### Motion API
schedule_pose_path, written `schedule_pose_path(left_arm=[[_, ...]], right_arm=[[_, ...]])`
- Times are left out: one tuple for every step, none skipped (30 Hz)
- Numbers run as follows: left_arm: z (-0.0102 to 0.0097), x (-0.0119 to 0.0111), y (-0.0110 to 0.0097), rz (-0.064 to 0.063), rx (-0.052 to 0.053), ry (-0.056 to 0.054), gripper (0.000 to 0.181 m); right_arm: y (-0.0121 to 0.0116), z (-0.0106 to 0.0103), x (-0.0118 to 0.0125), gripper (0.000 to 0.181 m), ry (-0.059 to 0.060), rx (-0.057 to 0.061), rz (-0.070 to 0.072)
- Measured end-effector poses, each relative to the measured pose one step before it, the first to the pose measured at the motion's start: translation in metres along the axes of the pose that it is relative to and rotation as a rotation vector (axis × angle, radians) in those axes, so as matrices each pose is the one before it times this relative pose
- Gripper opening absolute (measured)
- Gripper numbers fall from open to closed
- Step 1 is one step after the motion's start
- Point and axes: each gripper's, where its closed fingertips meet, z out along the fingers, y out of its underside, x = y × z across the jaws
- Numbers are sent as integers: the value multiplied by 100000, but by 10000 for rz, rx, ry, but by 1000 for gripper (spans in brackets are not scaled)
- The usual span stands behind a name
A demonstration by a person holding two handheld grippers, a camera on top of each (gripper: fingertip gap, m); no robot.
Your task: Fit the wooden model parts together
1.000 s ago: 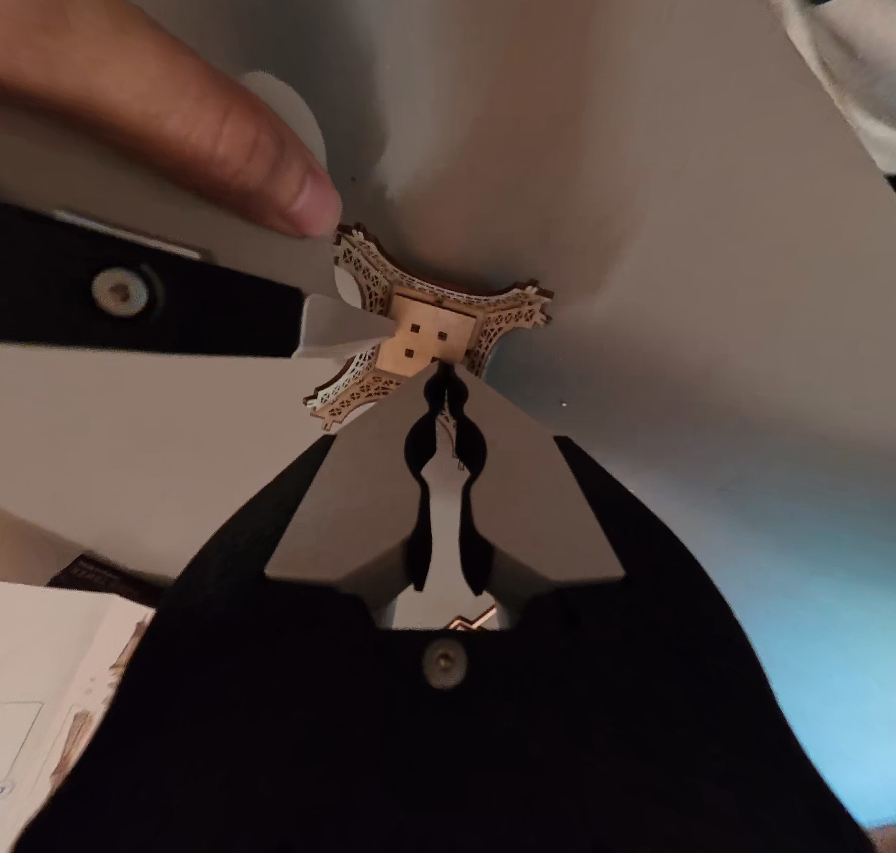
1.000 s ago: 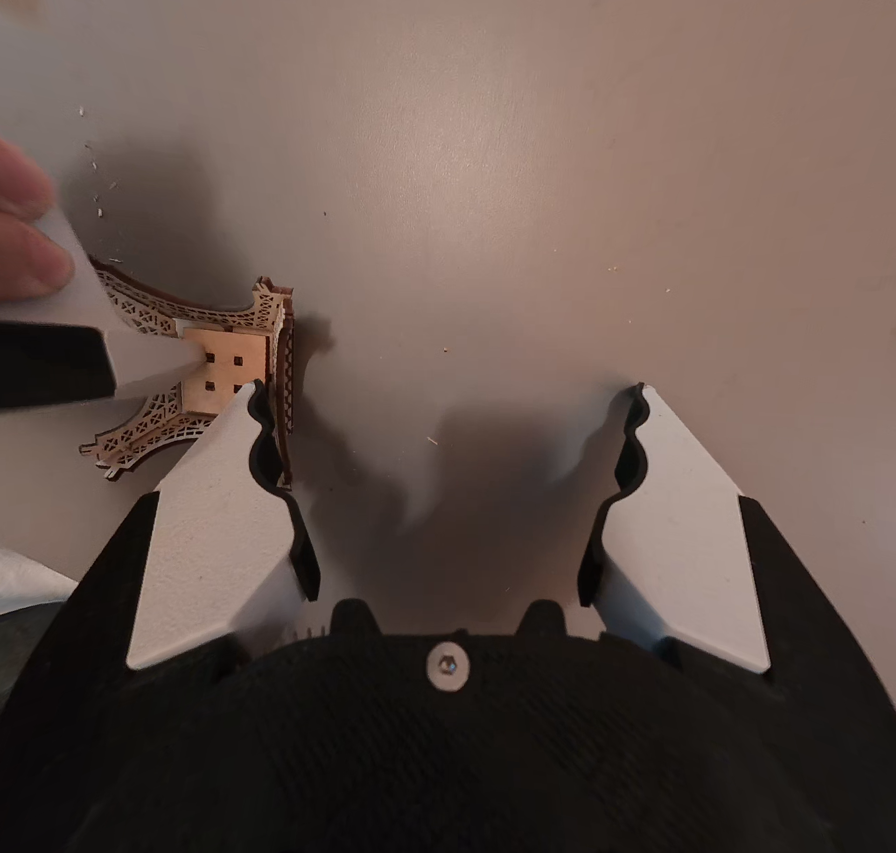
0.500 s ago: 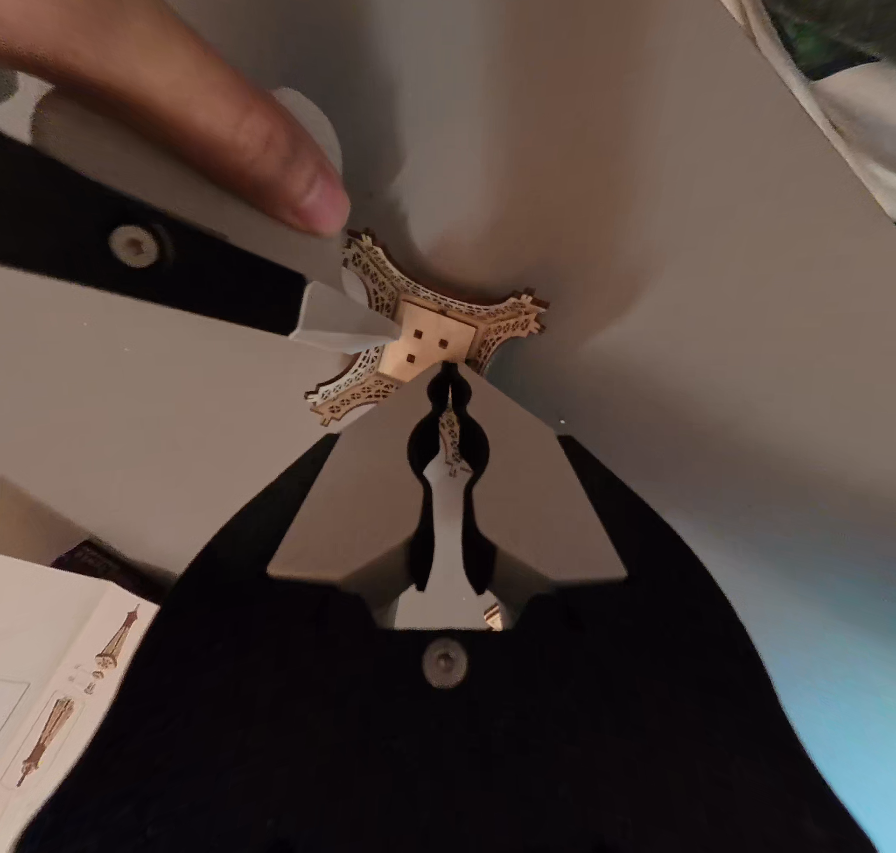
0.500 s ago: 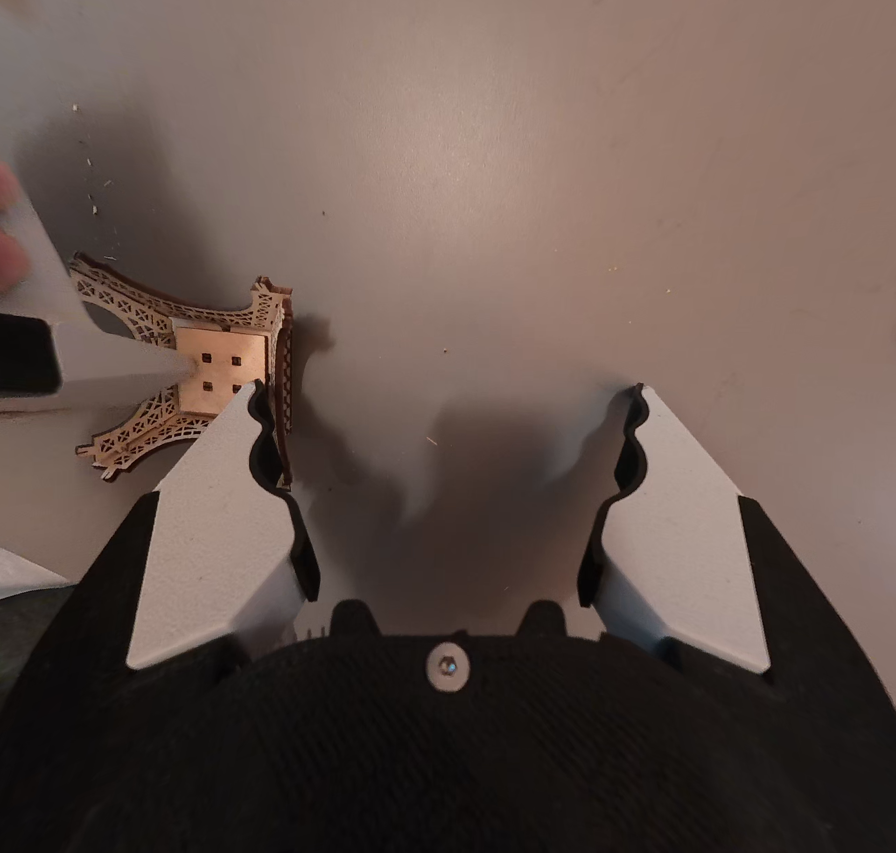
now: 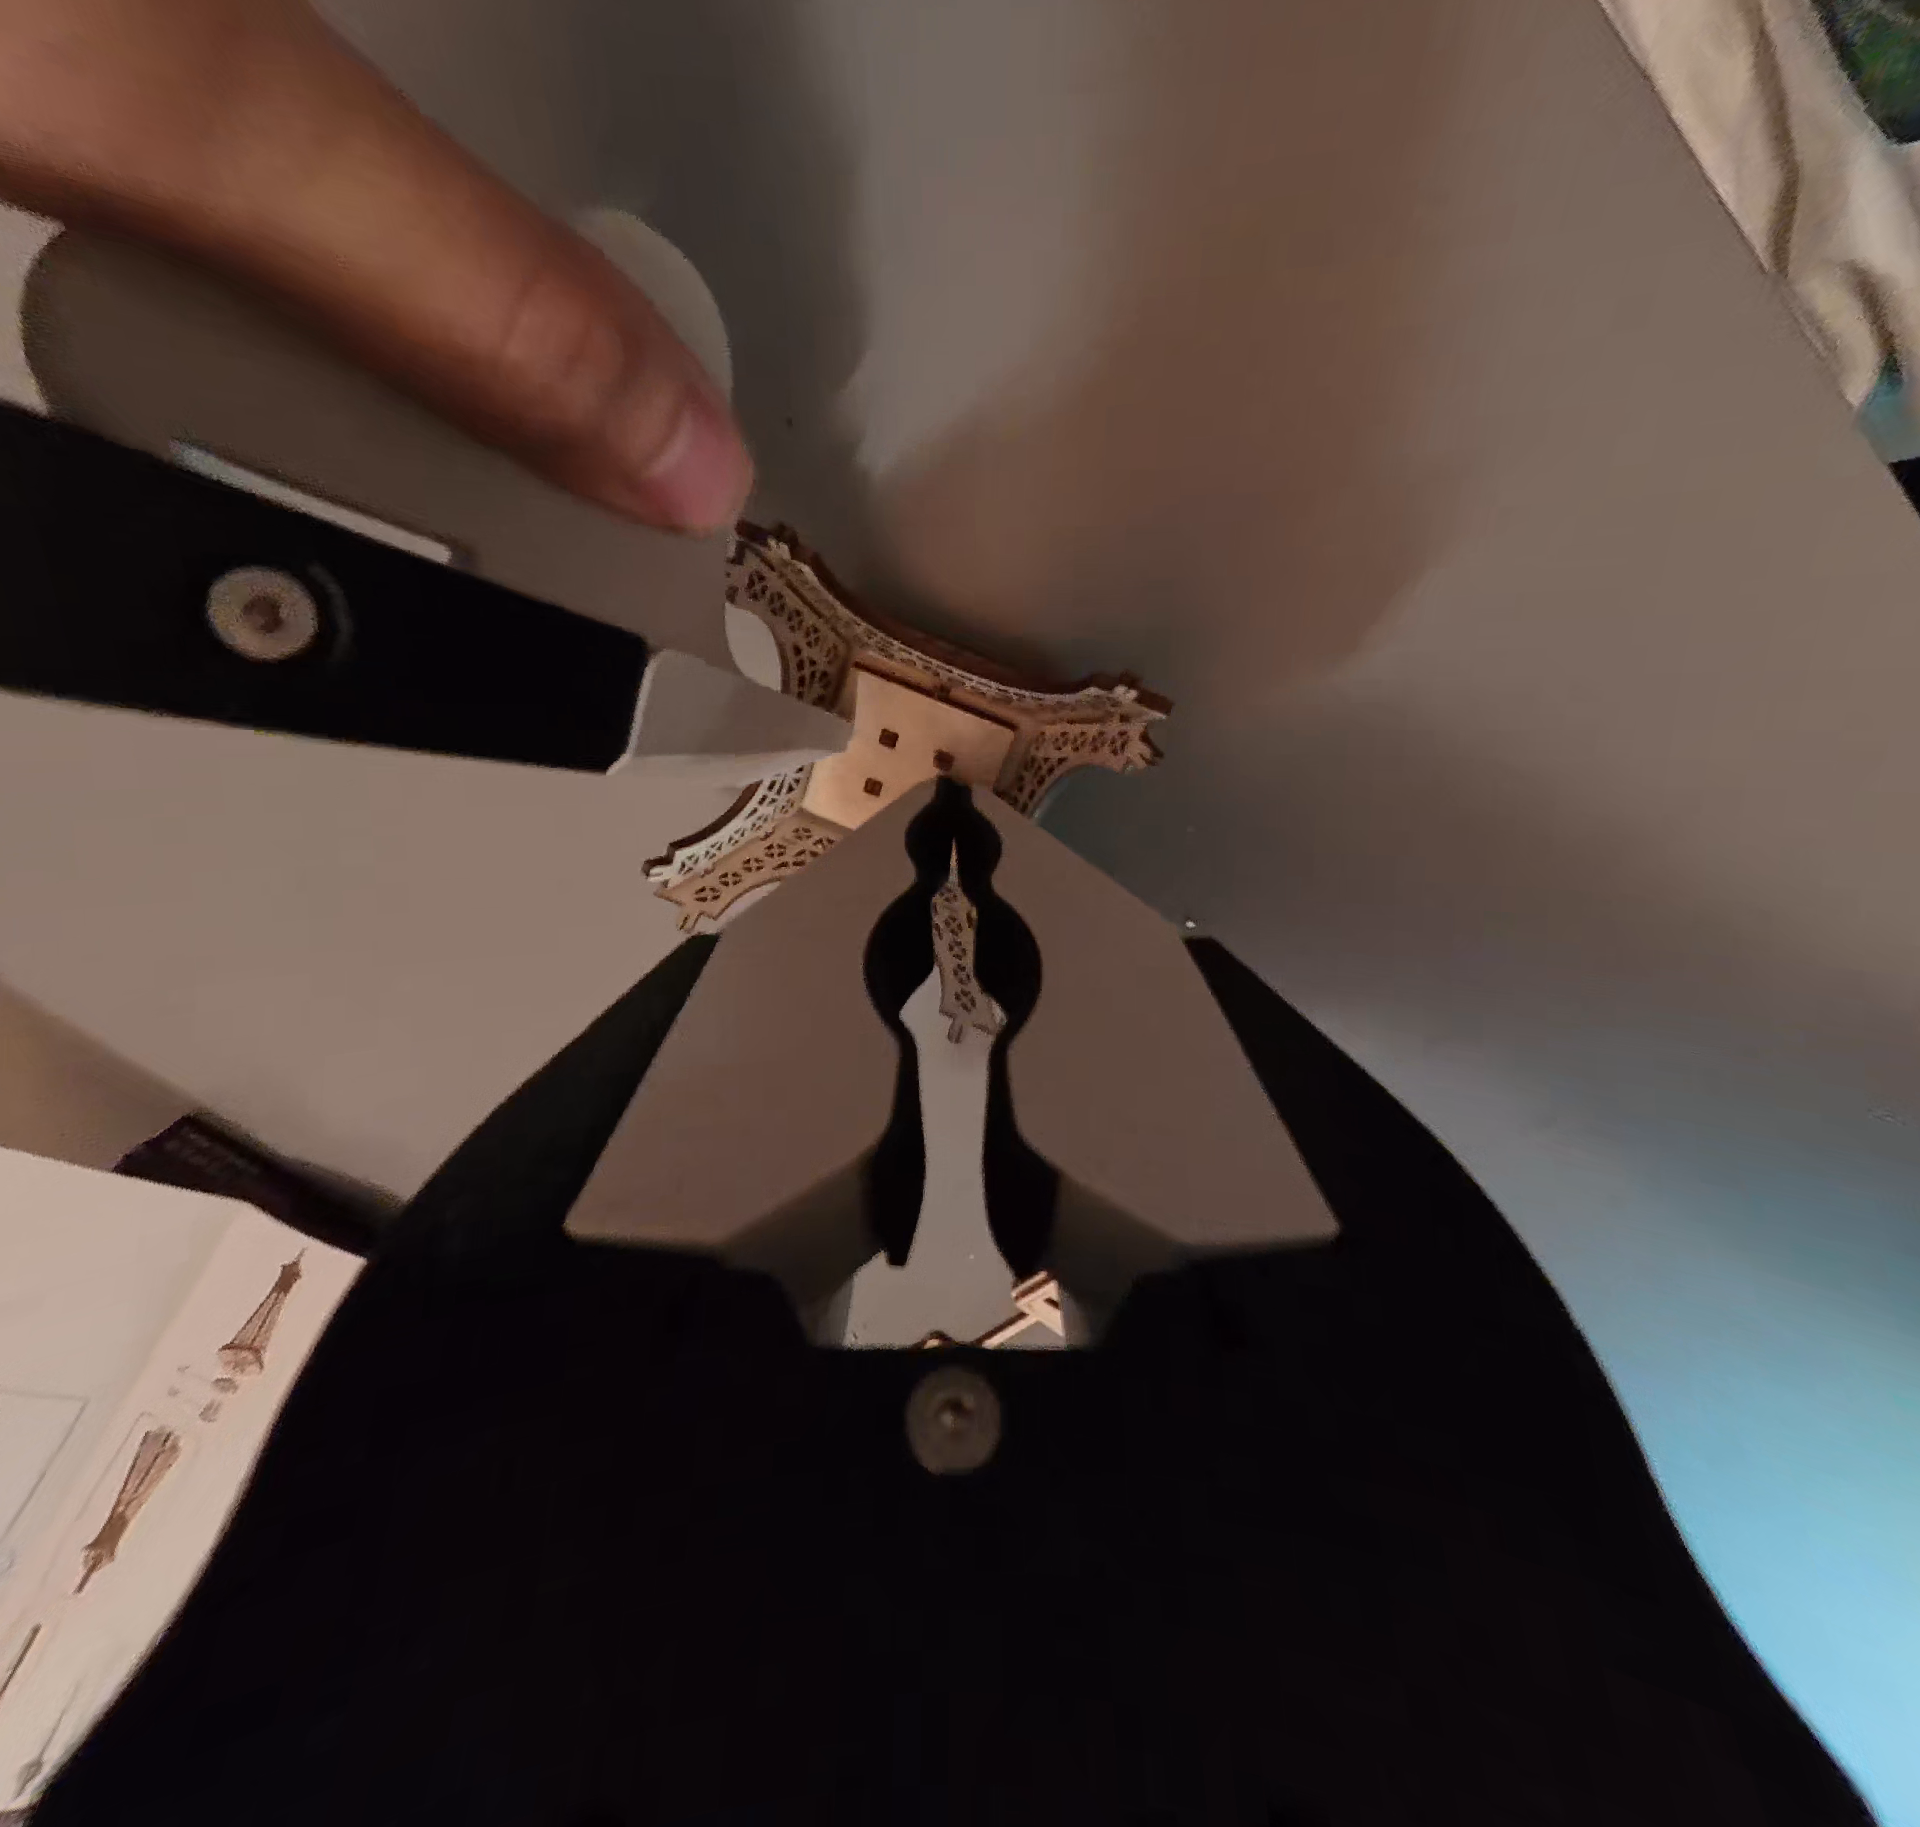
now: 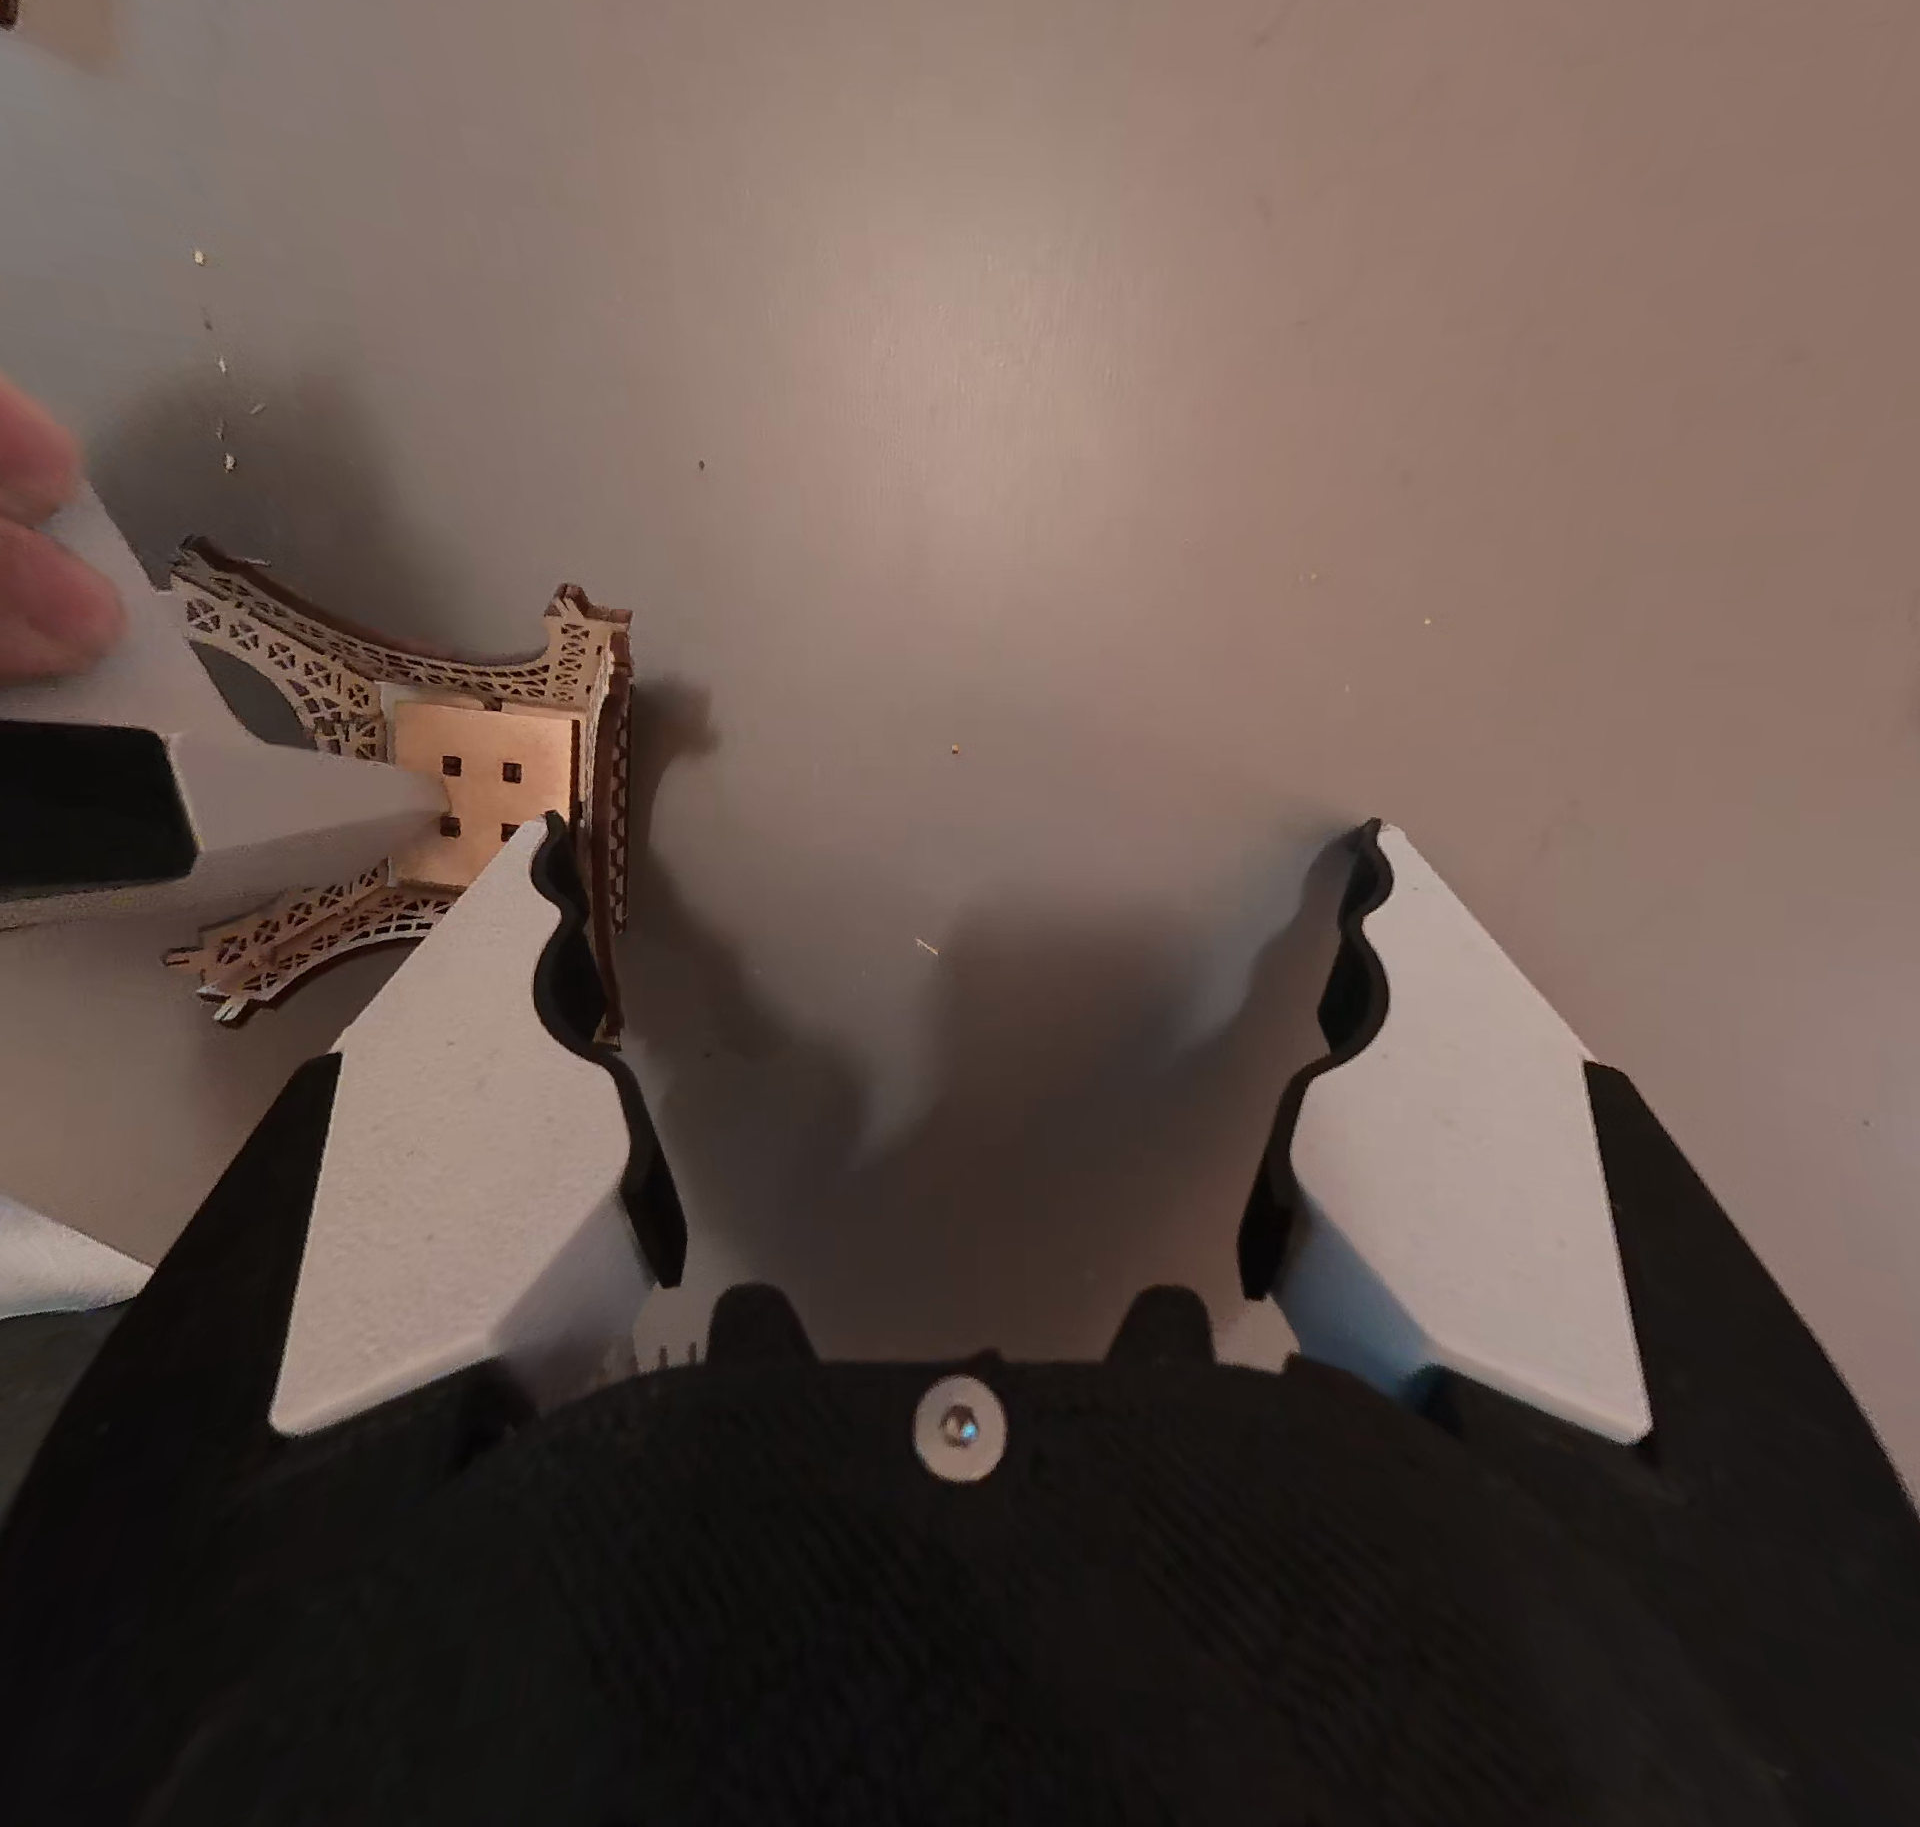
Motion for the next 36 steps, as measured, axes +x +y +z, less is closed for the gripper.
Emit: schedule_pose_path(left_arm=[[4, 1, 12, 107, -179, -77, 0], [7, 0, 17, 153, -258, -67, 0], [-4, -11, 24, 44, -233, 35, 0], [-12, -11, 36, 12, -179, 92, 0], [-10, -2, 41, 38, -112, 117, 0], [-9, -14, 29, 39, -56, 141, 0], [-9, 6, 26, 50, 19, 155, 0], [-10, 1, 19, -66, 144, 151, 0], [-23, -19, 22, -174, 241, 74, 0], [-41, -78, 46, -160, 271, -117, 0], [-235, -521, 327, -159, 100, -568, 0], [-625, -978, 493, -282, 16, -970, 0], [-991, -1149, 248, -496, 254, -1064, 0], [-1159, -928, -291, -746, 671, -835, 0], [-1133, -446, -750, -932, 1006, -433, 0], [-943, 8, -936, -1006, 1132, -127, 1], [-619, 346, -782, -960, 1039, 68, 3], [-267, 451, -344, -875, 760, 77, 8], [5, 316, 182, -757, 425, -46, 14], [168, 218, 516, -613, 216, -149, 22], [232, 170, 617, -511, 117, -197, 30], [237, 46, 561, -461, 84, -276, 34], [199, -34, 443, -427, 71, -303, 39], [160, -91, 418, -425, -10, -306, 45], [68, -222, 368, -439, -71, -372, 48], [-32, -301, 271, -419, -53, -385, 49], [-117, -201, 132, -337, 24, -276, 51], [-201, -82, 93, -275, 67, -177, 51], [-260, -196, 68, -269, 92, -214, 51], [-329, -319, 57, -259, 132, -261, 51], [-360, -282, 78, -254, 143, -169, 50], [-374, -249, 115, -290, 130, -100, 50], [-375, -313, 147, -328, 134, -114, 50], [-351, -260, 121, -335, 161, -69, 50], [-309, -73, 112, -341, 178, 32, 49], [-264, 85, 164, -340, 145, 109, 49]], right_arm=[[-15, 7, 1, 140, 0, 11, -1], [7, 4, -1, 141, 0, -30, -2], [-14, -2, 3, 141, 0, -52, -3], [-3, 3, 0, 141, 1, -57, 5], [-1, 6, -1, 140, 1, -35, -1], [-8, -7, 21, 140, 1, 12, -6], [-16, 0, 3, 140, 2, 27, 0], [-28, -6, -2, 140, 0, 29, -7], [-71, 26, 12, 140, -23, 58, -64], [-160, 50, 21, 141, -79, 139, -202], [-44, -42, 77, 139, -115, 100, -233], [48, -341, 225, 130, -106, 101, -118], [-329, -698, 76, 115, -287, 395, -117], [-676, -1038, -39, 103, -389, 723, -36], [-903, -1255, -217, 103, -537, 906, -141], [-913, -1296, -425, 110, -595, 945, -288], [-668, -1238, -529, 111, -493, 841, -396], [-340, -1107, -529, 106, -333, 700, -531], [24, -851, -401, 104, -117, 504, -586], [315, -487, -385, 103, -21, 301, -687], [608, -90, -680, 97, -141, 63, -849], [682, 269, -893, 96, -257, -71, -867], [460, 512, -862, 93, -299, -67, -755], [150, 611, -646, 89, -294, -44, -613], [-120, 606, -335, 85, -235, -17, -481], [-258, 521, -239, 85, -276, -107, -460], [-409, 473, -112, 86, -266, -174, -531], [-524, 483, -33, 87, -243, -192, -519], [-551, 522, -123, 89, -344, -261, -579], [-644, 522, -49, 90, -291, -218, -613], [-546, 539, -206, 92, -422, -214, -507], [-193, 602, -406, 95, -629, -332, -262], [133, 608, -221, 96, -584, -437, -145], [330, 626, -82, 95, -483, -461, -171], [363, 600, -216, 94, -512, -412, -195], [178, 521, -95, 93, -373, -304, -188]])
